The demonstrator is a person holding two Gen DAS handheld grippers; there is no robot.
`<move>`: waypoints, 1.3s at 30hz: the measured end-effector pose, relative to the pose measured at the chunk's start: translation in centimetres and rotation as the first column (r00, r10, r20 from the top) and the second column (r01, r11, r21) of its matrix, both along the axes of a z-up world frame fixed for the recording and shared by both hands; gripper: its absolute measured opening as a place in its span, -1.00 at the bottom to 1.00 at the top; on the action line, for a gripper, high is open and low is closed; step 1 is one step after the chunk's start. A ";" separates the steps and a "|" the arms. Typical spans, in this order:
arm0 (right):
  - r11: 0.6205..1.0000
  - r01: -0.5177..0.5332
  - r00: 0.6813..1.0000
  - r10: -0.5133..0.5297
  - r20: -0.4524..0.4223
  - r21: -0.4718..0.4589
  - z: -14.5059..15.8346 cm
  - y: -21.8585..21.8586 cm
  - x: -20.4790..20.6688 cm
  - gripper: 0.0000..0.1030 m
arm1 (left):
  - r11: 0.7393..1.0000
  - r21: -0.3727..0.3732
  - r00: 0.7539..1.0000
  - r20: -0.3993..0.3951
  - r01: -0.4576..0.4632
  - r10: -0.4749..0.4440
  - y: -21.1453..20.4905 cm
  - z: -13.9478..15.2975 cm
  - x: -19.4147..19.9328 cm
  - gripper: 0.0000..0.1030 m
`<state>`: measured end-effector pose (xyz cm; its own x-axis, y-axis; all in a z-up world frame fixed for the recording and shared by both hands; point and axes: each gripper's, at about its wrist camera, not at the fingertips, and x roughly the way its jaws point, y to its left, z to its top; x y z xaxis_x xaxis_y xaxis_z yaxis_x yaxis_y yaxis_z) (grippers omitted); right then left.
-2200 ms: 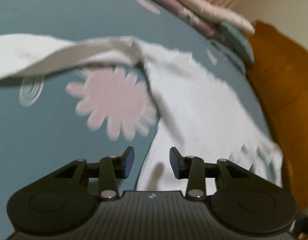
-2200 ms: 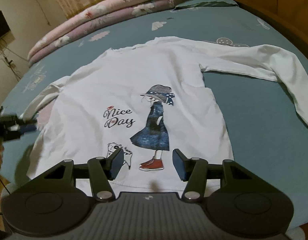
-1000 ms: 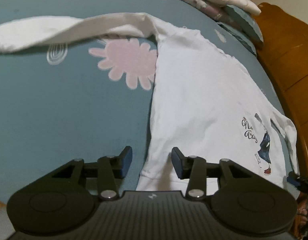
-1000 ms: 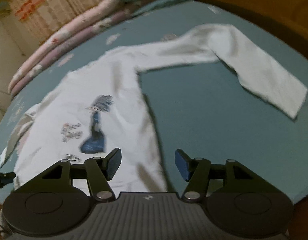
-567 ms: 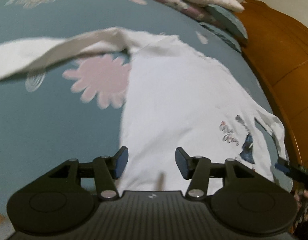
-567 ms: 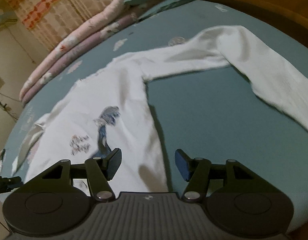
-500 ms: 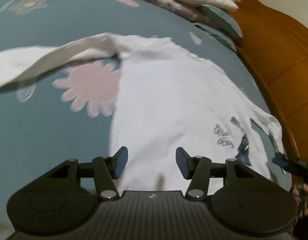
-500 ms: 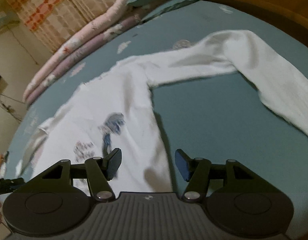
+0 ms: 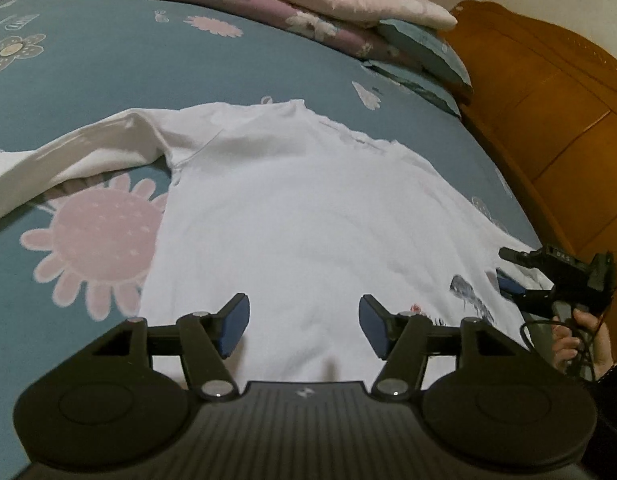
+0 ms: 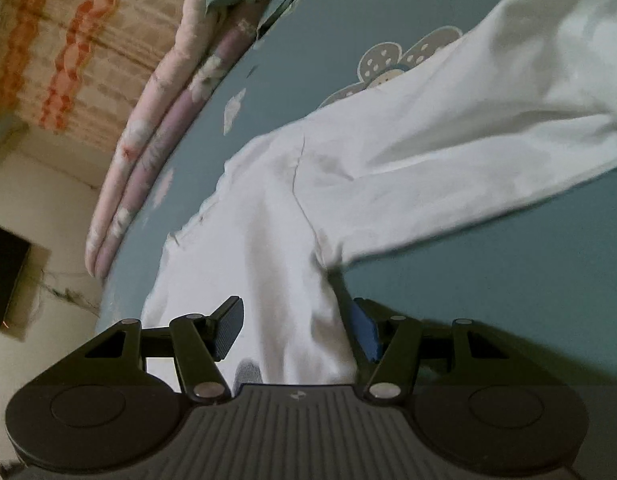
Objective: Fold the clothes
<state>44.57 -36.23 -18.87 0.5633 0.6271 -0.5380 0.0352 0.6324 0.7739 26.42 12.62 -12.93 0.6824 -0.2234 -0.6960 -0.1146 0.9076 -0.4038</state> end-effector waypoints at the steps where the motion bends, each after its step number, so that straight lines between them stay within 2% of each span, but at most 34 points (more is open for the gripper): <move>1: 1.000 0.010 1.000 -0.010 0.006 0.009 -0.2 0.0 0.4 0.23 | 1.000 0.000 1.000 0.004 0.001 -0.001 -0.2 -0.2 0.3 0.24; 2: 1.000 0.021 1.000 -0.021 0.019 0.000 -0.2 0.1 0.8 0.22 | 1.000 0.002 1.000 0.007 0.001 -0.001 -0.4 -0.4 0.5 0.25; 4: 0.998 0.040 0.998 -0.037 0.048 -0.055 -0.1 0.3 1.4 -0.06 | 1.000 0.010 1.000 0.012 0.004 -0.004 -0.9 -0.7 0.9 0.25; 5: 0.993 0.045 0.998 -0.039 0.054 -0.107 0.0 0.5 1.7 -0.52 | 1.000 0.014 1.000 0.014 0.006 -0.006 -1.1 -0.8 1.0 0.25; 6: 0.988 0.044 0.998 -0.035 0.060 -0.145 0.1 0.6 1.8 -0.78 | 1.000 0.018 1.000 0.016 0.008 -0.008 -1.2 -0.9 1.1 0.25; 12: 0.954 0.080 0.988 -0.037 0.153 -0.289 1.8 0.5 2.3 -0.79 | 0.998 0.059 1.000 0.023 0.018 -0.019 -1.5 -0.9 0.8 0.25; 14: 0.935 0.064 0.989 -0.013 0.147 -0.348 2.1 1.0 2.7 -0.77 | 0.997 0.071 0.999 0.016 0.028 -0.029 -1.6 -0.9 0.8 0.25; 17: 0.910 0.025 0.994 0.023 0.110 -0.415 2.6 1.6 2.6 -0.67 | 0.991 0.119 0.998 0.004 0.068 -0.069 -2.0 -0.6 0.6 0.26; 19: 0.902 0.013 0.992 0.043 0.121 -0.431 3.7 1.7 1.5 -0.47 | 0.977 0.179 0.992 0.006 0.119 -0.122 -2.5 0.0 0.2 0.27; 20: 0.901 0.004 0.989 0.060 0.132 -0.435 4.5 1.7 0.6 -0.38 | 0.965 0.216 0.988 0.006 0.149 -0.154 -2.8 0.3 -0.1 0.27; 22: 0.895 -0.032 0.981 0.113 0.157 -0.445 6.3 2.0 -1.3 -0.36 | 0.929 0.304 0.975 0.006 0.210 -0.222 -3.5 1.1 -0.8 0.29; 25: 0.867 -0.123 0.956 0.233 0.175 -0.483 8.6 3.2 -4.5 -0.34 | 0.857 0.423 0.946 0.001 0.293 -0.324 -4.7 2.0 -2.0 0.38; 26: 0.847 -0.155 0.942 0.282 0.182 -0.509 9.2 4.0 -5.7 -0.34 | 0.828 0.458 0.931 0.000 0.324 -0.364 -5.3 2.1 -2.6 0.38; 29: 0.749 -0.246 0.877 0.442 0.188 -0.615 10.0 7.1 -9.6 -0.33 | 0.731 0.536 0.876 -0.032 0.422 -0.482 -7.2 1.8 -4.5 0.39; 32: 0.585 -0.316 0.775 0.614 0.153 -0.747 9.6 11.1 -13.6 -0.33 | 0.623 0.604 0.815 -0.079 0.497 -0.574 -9.2 1.4 -7.0 0.39; 33: 0.524 -0.341 0.728 0.673 0.134 -0.780 9.3 12.4 -15.2 -0.33 | 0.589 0.618 0.790 -0.087 0.521 -0.607 -9.8 1.3 -8.1 0.41; 35: 0.426 -0.376 0.633 0.767 0.108 -0.823 8.8 14.7 -18.3 -0.30 | 0.543 0.641 0.759 -0.097 0.542 -0.643 -11.0 0.8 -9.5 0.43; 37: 0.347 -0.403 0.538 0.838 0.087 -0.847 8.1 16.8 -21.2 -0.23 | 0.501 0.666 0.735 -0.106 0.553 -0.670 -12.1 0.2 -10.7 0.44; 39: 0.285 -0.430 0.451 0.890 0.069 -0.856 7.3 18.6 -23.6 -0.16 | 0.458 0.689 0.710 -0.117 0.561 -0.695 -13.3 -0.4 -11.8 0.44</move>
